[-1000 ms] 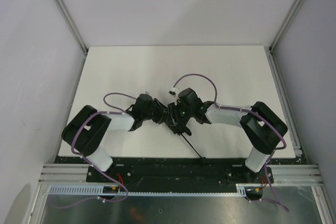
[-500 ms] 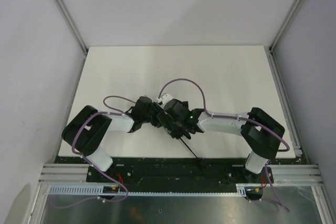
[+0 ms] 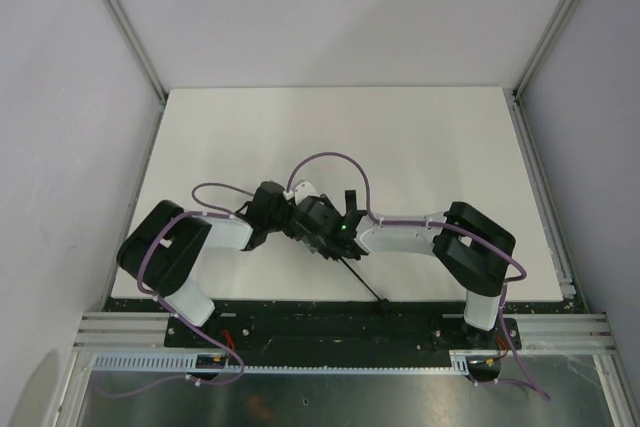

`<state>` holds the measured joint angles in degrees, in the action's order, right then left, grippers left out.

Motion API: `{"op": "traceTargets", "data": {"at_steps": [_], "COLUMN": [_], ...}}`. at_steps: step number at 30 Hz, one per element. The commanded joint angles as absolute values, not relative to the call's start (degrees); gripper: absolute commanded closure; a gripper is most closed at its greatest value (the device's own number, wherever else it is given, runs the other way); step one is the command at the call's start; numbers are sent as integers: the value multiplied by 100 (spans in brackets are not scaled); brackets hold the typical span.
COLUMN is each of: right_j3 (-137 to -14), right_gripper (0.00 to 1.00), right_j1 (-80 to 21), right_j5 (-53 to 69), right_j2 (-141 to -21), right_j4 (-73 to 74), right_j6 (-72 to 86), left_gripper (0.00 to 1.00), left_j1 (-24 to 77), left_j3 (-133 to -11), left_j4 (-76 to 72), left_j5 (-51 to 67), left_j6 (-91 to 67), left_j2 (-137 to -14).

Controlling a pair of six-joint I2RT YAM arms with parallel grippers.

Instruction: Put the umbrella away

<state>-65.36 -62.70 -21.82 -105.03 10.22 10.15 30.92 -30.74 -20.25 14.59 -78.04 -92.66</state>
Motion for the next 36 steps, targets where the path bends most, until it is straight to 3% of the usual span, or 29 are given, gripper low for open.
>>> {"op": "traceTargets", "data": {"at_steps": [1,3,7,10,17,23,26,28,36], "right_j3": [-6583,-6539,-6405,-6339,-6314,-6217,-6080,-5948,-5543], "right_gripper": [38,46,76,95,100,100,100,100,100], "right_j1": [-6307,-6312,-6197,-5999,-5338,-4887,-4713,-4582,-4225], "right_j5": [-2602,-2593,-2326,-1853,-591,765,1403,1869,2701], "right_j2": [-10996,-10962,-10733,-10539,-10229,-9967,-9855,-9789,-9743], "right_j4": [1587,1579,1403,1182,614,-36,-547,-910,-1400], "right_j6": [580,587,673,811,1143,1550,1805,2049,2518], "left_gripper": [100,100,99,85,44,31,32,38,87], "left_j1": [3259,3240,3212,3215,3227,3292,3329,3337,3322], "left_j3": [-3120,-3116,-3114,-3108,-3055,-3074,-3140,-3169,-3175], "left_j4": [-1769,-1763,-1756,-1758,-1762,-1774,-1787,-1805,-1892], "left_j5": [1575,1585,1605,1600,1524,1483,1504,1516,1412], "left_j6": [-7816,-7799,-7729,-7635,-7444,-7370,-7364,-7378,-7405], "left_j2": [-9236,-9215,-9161,-9156,-9335,-9396,-9453,-9487,-9290]}}
